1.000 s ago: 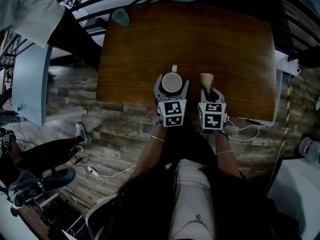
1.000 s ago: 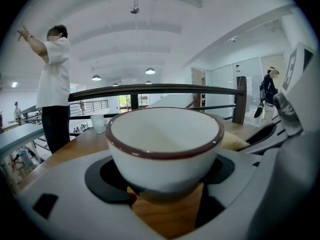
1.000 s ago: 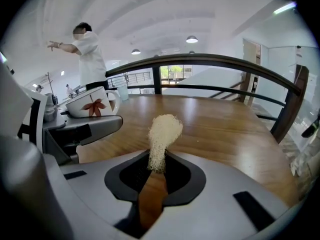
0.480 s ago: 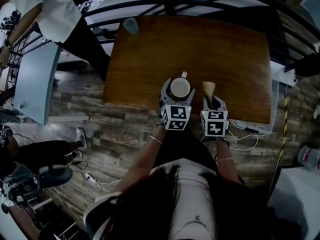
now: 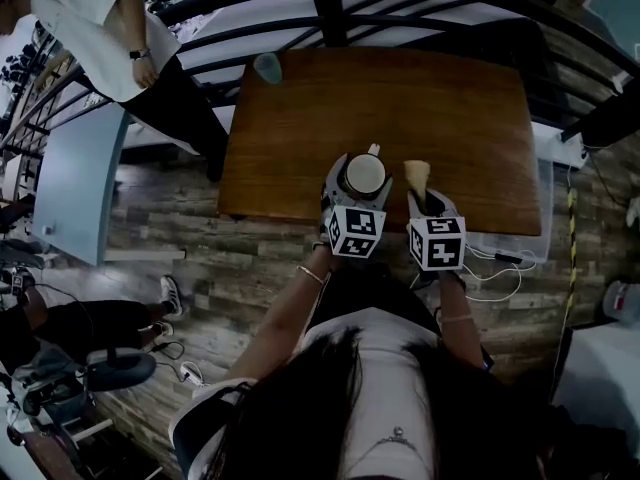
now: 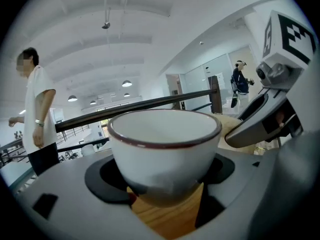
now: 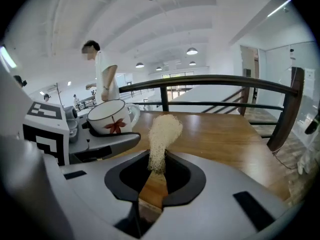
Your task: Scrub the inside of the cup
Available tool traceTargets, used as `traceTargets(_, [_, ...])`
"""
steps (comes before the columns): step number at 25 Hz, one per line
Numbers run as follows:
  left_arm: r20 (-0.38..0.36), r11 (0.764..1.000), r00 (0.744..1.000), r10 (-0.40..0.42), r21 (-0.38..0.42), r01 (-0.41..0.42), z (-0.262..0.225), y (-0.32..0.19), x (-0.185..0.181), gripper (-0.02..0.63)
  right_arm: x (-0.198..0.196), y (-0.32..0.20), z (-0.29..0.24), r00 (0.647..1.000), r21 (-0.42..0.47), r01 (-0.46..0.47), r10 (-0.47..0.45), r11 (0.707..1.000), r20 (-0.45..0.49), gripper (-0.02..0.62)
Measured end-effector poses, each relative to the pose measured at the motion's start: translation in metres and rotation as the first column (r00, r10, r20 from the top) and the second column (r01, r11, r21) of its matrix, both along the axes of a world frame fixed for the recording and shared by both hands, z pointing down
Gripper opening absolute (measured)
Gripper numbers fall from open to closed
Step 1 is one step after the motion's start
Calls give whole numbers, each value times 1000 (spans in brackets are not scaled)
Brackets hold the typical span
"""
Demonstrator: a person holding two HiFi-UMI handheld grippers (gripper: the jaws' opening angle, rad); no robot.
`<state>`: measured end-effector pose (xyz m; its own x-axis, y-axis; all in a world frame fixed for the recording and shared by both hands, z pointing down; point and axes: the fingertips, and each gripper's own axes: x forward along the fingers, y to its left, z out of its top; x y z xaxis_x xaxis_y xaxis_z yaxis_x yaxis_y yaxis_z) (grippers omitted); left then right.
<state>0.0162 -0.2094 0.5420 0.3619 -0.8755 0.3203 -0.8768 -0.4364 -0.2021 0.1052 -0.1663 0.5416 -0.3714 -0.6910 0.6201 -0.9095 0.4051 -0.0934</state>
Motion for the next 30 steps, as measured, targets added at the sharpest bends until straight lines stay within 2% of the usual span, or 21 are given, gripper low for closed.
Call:
traceTargets(8, [43,998,998,55,35,-57,-25,-4,-7,408,-19,2,-28,998,6,46,-47,999,46,80])
traceTargets(18, [97,994,991,88,59,-94,-38,-19,-12,408,-40,-2,-59,990,44,128,-130,991,47,80])
traceTargets(25, [153,989,982,107,85,-121,-43,-27,-11,408,-51,1,-88,980,101,189,-195,977,51,80])
traceTargets(30, [185,983,975,125,110,-147,-51,-30,-12,408,-69,3,-99,966,106,252,-256,962,22,80])
